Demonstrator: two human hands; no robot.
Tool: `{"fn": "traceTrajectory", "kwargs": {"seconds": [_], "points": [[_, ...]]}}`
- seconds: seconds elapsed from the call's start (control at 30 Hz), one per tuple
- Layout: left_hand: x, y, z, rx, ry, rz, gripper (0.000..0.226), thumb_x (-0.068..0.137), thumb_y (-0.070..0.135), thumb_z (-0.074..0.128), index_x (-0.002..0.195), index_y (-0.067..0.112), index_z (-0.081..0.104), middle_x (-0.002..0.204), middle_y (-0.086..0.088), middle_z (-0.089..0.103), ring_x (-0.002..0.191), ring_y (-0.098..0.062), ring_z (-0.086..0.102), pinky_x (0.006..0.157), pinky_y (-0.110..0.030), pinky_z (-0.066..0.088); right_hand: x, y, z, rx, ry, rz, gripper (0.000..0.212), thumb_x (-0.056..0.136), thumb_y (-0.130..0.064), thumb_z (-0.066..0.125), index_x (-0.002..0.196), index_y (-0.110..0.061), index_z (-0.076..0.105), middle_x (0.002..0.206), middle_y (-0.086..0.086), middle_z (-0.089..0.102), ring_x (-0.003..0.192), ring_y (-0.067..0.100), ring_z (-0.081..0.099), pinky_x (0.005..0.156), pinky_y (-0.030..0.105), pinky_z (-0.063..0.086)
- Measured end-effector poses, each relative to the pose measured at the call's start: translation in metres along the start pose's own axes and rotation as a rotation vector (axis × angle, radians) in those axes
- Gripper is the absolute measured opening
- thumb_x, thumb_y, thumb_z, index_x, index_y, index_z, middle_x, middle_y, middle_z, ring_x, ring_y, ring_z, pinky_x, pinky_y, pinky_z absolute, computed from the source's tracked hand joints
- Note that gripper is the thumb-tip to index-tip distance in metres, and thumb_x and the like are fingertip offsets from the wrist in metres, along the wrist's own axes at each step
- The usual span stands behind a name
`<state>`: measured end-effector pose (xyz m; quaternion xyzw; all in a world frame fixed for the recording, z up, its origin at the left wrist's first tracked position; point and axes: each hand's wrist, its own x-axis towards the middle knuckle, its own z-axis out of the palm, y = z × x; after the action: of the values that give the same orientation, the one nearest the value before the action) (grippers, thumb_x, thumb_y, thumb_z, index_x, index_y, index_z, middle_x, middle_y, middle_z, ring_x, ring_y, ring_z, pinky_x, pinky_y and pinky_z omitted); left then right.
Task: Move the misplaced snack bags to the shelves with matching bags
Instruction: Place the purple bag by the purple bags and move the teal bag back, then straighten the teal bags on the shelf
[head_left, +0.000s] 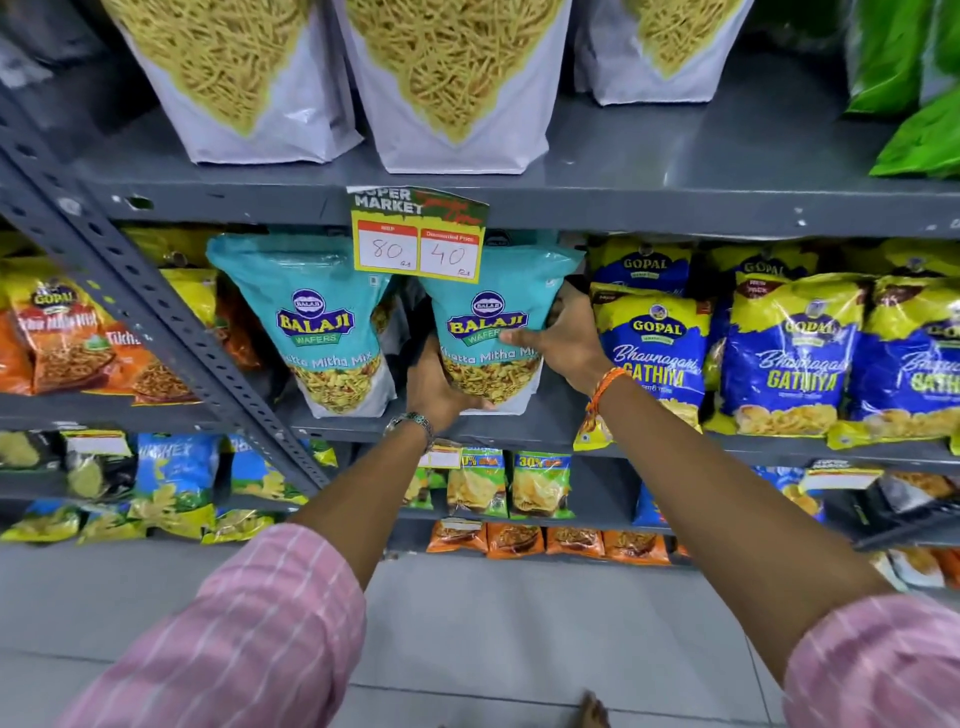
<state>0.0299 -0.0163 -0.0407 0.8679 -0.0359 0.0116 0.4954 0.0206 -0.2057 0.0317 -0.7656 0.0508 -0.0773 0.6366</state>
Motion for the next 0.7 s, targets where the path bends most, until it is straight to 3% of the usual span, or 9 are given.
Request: {"fn": "traceTrajectory", "kwargs": {"seconds": [0.07, 0.2, 0.37, 0.43, 0.6, 0.67, 0.7], "points": [[0.002, -0.002, 0.0, 0.005, -0.023, 0.01, 0.113, 0.039, 0.023, 0.104, 0.137, 0.013, 0.049, 0.131, -0.006, 0.068, 0.123, -0.023, 0.063, 0.095, -0.03, 0.051, -0.001, 0.001, 0.0, -0.002, 0.001, 0.008, 0.064, 0.063, 0.002, 0.091, 0.116, -0.011, 0.059, 0.124, 0.014, 0.072, 0.104, 0.02, 0.072, 0.086, 0.041, 0.063], [0.003, -0.005, -0.004, 0.032, -0.054, 0.026, 0.111, 0.039, 0.026, 0.103, 0.136, 0.016, 0.049, 0.128, -0.003, 0.069, 0.121, -0.021, 0.063, 0.096, -0.033, 0.053, -0.006, 0.001, 0.0, -0.034, 0.003, 0.01, 0.068, 0.065, -0.001, 0.091, 0.124, -0.005, 0.058, 0.121, 0.008, 0.072, 0.09, -0.002, 0.069, 0.073, 0.02, 0.061], [0.0, -0.008, -0.004, 0.038, -0.063, 0.019, 0.11, 0.04, 0.026, 0.103, 0.135, 0.016, 0.05, 0.128, -0.003, 0.069, 0.119, -0.021, 0.064, 0.094, -0.031, 0.053, -0.007, 0.004, -0.001, -0.039, -0.008, 0.005, 0.067, 0.066, 0.0, 0.09, 0.124, -0.005, 0.058, 0.118, 0.005, 0.072, 0.086, -0.007, 0.067, 0.067, 0.012, 0.058], [0.0, -0.006, -0.004, 0.049, -0.063, 0.007, 0.11, 0.041, 0.025, 0.103, 0.136, 0.015, 0.048, 0.13, -0.004, 0.069, 0.121, -0.022, 0.063, 0.094, -0.029, 0.05, -0.006, 0.002, -0.002, -0.054, -0.012, 0.004, 0.07, 0.065, -0.001, 0.091, 0.126, -0.005, 0.057, 0.122, 0.007, 0.072, 0.089, -0.005, 0.067, 0.071, 0.014, 0.06], [-0.015, 0.005, -0.012, 0.014, -0.051, -0.014, 0.109, 0.051, 0.021, 0.101, 0.142, 0.009, 0.042, 0.136, -0.008, 0.064, 0.122, -0.022, 0.059, 0.102, -0.04, 0.051, -0.018, -0.009, -0.013, -0.043, -0.01, 0.017, 0.095, 0.055, -0.011, 0.098, 0.133, -0.012, 0.044, 0.131, 0.007, 0.065, 0.122, 0.018, 0.062, 0.099, 0.045, 0.058], [-0.029, 0.012, -0.024, -0.046, 0.014, -0.06, 0.094, 0.057, 0.013, 0.098, 0.138, 0.008, 0.05, 0.127, -0.002, 0.064, 0.115, -0.017, 0.057, 0.102, -0.039, 0.052, -0.039, -0.018, -0.022, 0.002, 0.06, 0.003, 0.091, 0.057, -0.007, 0.096, 0.132, -0.013, 0.044, 0.131, 0.005, 0.062, 0.127, 0.021, 0.058, 0.104, 0.047, 0.053], [-0.037, 0.015, -0.033, -0.072, 0.066, -0.082, 0.072, 0.064, 0.006, 0.093, 0.128, 0.008, 0.059, 0.116, 0.001, 0.064, 0.108, -0.018, 0.059, 0.095, -0.037, 0.056, -0.054, -0.027, -0.028, 0.008, 0.128, -0.033, 0.084, 0.06, -0.006, 0.095, 0.131, -0.013, 0.049, 0.127, 0.001, 0.063, 0.125, 0.016, 0.058, 0.104, 0.043, 0.052]]}}
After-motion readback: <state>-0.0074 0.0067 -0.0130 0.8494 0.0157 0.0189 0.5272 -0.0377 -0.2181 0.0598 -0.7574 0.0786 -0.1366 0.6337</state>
